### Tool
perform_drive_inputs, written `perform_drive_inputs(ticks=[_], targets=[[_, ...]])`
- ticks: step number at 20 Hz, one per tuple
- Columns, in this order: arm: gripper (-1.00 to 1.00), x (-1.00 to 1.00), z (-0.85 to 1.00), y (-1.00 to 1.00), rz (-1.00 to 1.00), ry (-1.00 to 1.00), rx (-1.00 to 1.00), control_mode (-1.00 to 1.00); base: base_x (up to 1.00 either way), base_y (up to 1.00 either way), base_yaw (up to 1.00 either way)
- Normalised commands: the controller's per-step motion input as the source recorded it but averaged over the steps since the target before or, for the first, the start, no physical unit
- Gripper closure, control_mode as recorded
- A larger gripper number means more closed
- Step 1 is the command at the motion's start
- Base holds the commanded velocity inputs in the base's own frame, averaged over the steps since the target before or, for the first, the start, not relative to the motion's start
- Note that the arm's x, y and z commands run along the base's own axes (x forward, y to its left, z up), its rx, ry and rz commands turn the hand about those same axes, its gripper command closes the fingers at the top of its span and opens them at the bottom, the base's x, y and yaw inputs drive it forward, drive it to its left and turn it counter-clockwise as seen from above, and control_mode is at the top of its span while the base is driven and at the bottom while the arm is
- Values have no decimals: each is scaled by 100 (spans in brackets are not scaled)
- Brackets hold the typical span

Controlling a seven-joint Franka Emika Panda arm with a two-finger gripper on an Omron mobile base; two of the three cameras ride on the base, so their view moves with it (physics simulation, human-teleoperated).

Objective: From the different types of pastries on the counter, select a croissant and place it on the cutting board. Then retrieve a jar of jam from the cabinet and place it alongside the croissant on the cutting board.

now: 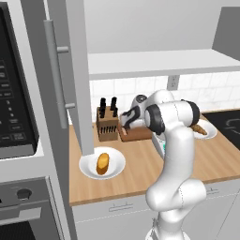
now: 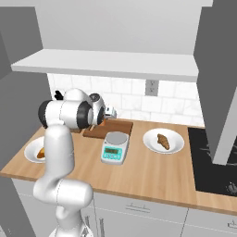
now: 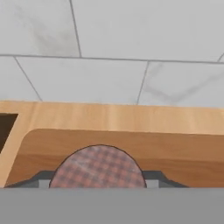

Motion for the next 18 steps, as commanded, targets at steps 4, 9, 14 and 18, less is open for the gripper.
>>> perform_drive_inputs(ticks=[4,9,14,18], targets=[[-100,0,-2,0,0,7,2,-100,0,0,0],[-100,-26,36,-1,1,0,0,-100,0,0,0],[-100,-31,85,0,2,0,0,-100,0,0,0],[-100,21,-4,-14,1,3,1,-100,0,0,0]])
